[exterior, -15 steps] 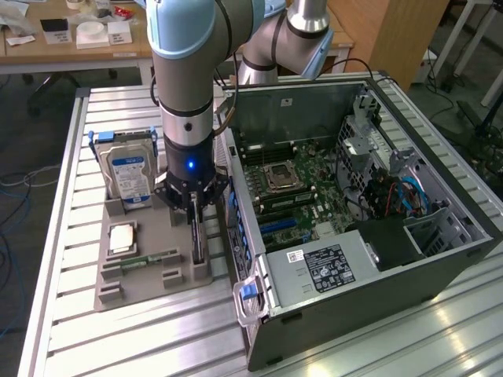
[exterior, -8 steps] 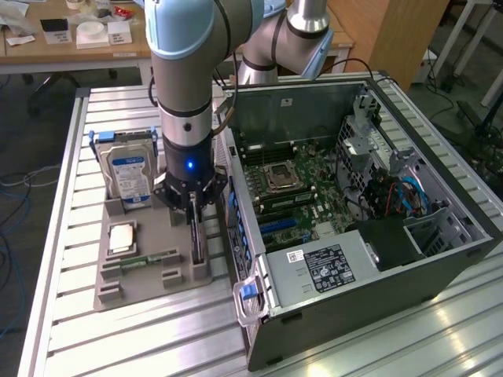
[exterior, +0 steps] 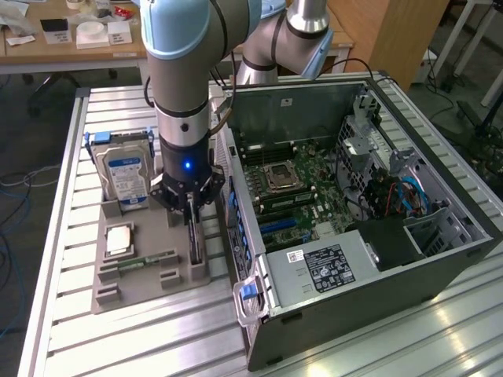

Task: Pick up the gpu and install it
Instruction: 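Pick up the gpu and move the gpu toward the slot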

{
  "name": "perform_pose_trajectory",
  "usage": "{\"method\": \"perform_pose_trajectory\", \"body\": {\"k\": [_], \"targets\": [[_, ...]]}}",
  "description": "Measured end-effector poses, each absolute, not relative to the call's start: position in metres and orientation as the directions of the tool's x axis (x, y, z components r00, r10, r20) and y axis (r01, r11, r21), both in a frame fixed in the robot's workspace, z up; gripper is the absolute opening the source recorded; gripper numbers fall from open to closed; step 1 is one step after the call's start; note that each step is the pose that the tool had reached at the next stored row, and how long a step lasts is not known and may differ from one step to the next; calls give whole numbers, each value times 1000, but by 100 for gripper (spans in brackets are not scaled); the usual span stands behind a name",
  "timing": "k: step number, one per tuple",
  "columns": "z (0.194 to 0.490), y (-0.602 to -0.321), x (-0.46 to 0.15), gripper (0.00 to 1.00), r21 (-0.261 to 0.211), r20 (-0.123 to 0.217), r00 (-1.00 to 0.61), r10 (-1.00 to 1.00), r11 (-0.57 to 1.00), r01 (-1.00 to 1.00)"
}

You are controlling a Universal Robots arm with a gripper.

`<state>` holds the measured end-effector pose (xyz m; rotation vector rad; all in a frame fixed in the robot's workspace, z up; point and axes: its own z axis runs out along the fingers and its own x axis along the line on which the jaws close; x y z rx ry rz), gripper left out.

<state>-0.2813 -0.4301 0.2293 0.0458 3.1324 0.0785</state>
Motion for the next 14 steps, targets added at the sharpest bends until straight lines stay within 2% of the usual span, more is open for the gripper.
{"method": "perform_pose_trajectory", "body": {"k": [6,14], "targets": [[230,-430,-281,27,51,-8,-1000,30,998,29],[253,-430,-281,27,53,-7,-1000,30,998,29]]}}
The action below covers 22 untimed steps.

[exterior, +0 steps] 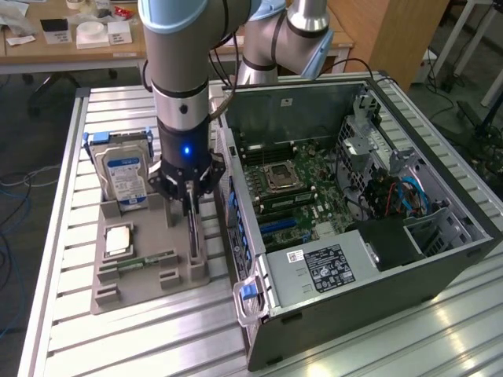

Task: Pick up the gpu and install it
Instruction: 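Pick up the gpu and move the gpu toward the slot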

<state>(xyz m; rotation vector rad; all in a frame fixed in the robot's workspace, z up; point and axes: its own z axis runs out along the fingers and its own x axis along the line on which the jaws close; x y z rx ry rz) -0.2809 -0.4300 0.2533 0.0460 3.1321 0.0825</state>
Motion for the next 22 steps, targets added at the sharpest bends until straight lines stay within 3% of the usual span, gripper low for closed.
{"method": "perform_pose_trajectory", "body": {"k": [22], "targets": [[330,-430,-280,27,56,-9,-1000,30,998,29]]}}
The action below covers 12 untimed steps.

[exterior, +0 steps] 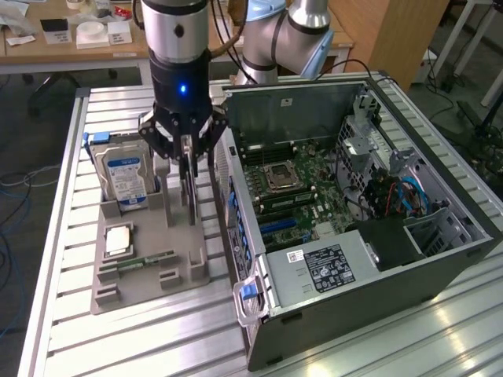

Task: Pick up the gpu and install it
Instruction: 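Pick up the gpu and move the gpu toward the slot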

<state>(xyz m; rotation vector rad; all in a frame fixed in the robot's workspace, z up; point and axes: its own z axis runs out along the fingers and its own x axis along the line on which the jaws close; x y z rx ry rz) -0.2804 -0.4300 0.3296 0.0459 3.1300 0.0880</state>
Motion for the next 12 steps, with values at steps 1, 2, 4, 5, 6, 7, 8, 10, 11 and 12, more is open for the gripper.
{"method": "perform_pose_trajectory", "body": {"k": [1,2,4,5,6,7,8,10,11,12], "targets": [[333,-430,-280,27,57,-9,-1000,30,998,29],[336,-430,-280,27,57,-10,-1000,30,998,29],[343,-430,-280,27,57,-10,-1000,30,998,29],[347,-430,-280,27,57,-10,-1000,30,998,29],[350,-430,-280,27,57,-10,-1000,30,998,29],[353,-430,-280,27,57,-11,-1000,30,998,29],[356,-430,-280,27,57,-11,-1000,30,998,29],[363,-430,-280,27,57,-11,-1000,29,998,29],[366,-430,-280,27,57,-12,-999,30,998,29],[369,-430,-280,27,57,-12,-999,30,998,29]]}}
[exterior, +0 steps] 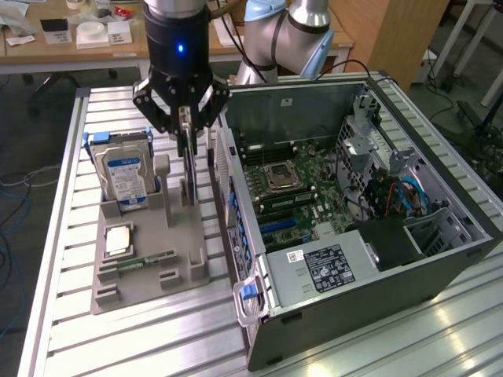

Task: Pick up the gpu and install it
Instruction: 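Pick up the gpu and move the gpu toward the slot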

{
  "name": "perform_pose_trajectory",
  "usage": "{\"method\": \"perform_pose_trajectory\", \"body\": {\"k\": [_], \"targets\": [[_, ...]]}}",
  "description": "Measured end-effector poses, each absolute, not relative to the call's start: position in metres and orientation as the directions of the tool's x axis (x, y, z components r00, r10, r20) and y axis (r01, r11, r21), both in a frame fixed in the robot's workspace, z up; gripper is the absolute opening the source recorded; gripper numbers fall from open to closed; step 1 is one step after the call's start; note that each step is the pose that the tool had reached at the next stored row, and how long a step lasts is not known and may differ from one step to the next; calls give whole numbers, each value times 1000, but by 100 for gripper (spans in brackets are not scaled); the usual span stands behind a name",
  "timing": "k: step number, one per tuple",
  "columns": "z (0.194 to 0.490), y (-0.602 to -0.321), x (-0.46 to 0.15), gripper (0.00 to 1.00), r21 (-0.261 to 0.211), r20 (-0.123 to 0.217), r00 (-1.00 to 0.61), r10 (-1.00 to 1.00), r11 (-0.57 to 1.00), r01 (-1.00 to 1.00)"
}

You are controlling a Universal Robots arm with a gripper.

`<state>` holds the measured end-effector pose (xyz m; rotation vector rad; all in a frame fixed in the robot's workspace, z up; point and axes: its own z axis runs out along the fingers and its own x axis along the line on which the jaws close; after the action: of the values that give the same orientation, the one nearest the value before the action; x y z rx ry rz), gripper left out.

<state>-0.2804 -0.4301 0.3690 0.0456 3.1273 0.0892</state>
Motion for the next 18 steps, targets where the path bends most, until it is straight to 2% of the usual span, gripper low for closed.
{"method": "perform_pose_trajectory", "body": {"k": [18], "targets": [[410,-430,-280,27,58,-16,-999,30,998,29]]}}
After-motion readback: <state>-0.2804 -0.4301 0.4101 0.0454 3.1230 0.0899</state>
